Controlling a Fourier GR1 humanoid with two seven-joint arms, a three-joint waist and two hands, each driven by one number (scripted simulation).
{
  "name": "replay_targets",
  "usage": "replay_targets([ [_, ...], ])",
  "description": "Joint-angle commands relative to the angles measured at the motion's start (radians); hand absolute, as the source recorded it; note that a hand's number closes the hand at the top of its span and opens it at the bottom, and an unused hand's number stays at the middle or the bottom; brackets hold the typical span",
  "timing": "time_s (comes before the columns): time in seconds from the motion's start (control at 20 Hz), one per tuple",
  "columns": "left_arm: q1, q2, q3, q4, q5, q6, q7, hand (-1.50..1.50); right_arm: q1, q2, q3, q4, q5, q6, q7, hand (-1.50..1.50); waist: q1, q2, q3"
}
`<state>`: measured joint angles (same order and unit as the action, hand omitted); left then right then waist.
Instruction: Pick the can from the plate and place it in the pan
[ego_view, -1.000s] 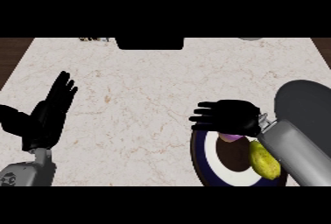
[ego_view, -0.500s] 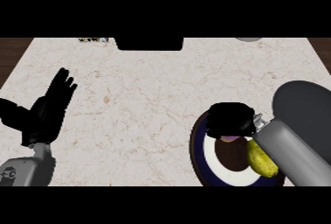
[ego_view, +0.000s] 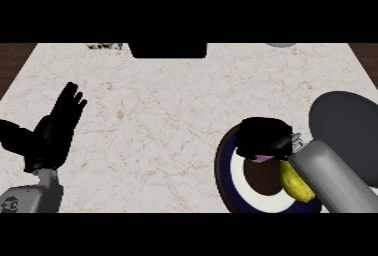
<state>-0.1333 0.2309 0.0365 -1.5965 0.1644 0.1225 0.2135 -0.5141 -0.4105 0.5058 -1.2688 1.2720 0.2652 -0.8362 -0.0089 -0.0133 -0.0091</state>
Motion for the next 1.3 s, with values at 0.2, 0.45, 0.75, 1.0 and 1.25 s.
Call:
replay_targets([
  [0.2, 0.048, 0.025, 0.066, -0.006, 0.0, 0.036, -0.004, 0.0, 0.295, 0.053, -0.31, -0.034, -0.124, 0.032, 0.429, 1.5, -0.141, -0.021, 0.008],
  [0.45, 0.085, 0.02, 0.051, -0.031, 0.0, 0.019, -0.009, 0.0, 0.395, 0.079, -0.385, -0.422, -0.11, -0.053, 0.614, 1.5, -0.105, -0.023, 0.005],
  [0.75, 0.087, 0.019, 0.059, -0.038, 0.012, 0.016, -0.001, 0.0, 0.546, 0.092, -0.428, -0.902, -0.149, 0.008, 0.721, 1.5, -0.094, -0.019, 0.005],
  [1.0, 0.006, -0.015, 0.001, -0.021, -0.024, 0.031, 0.02, 0.0, 0.612, 0.101, -0.534, -1.21, -0.24, 0.238, 0.887, 1.5, -0.03, 0.005, 0.008],
  [1.25, 0.047, 0.008, 0.003, -0.089, 0.003, -0.022, 0.043, 0.0, 0.606, 0.171, -0.64, -1.246, -0.287, 0.272, 0.957, 1.5, -0.001, 0.009, 0.009],
])
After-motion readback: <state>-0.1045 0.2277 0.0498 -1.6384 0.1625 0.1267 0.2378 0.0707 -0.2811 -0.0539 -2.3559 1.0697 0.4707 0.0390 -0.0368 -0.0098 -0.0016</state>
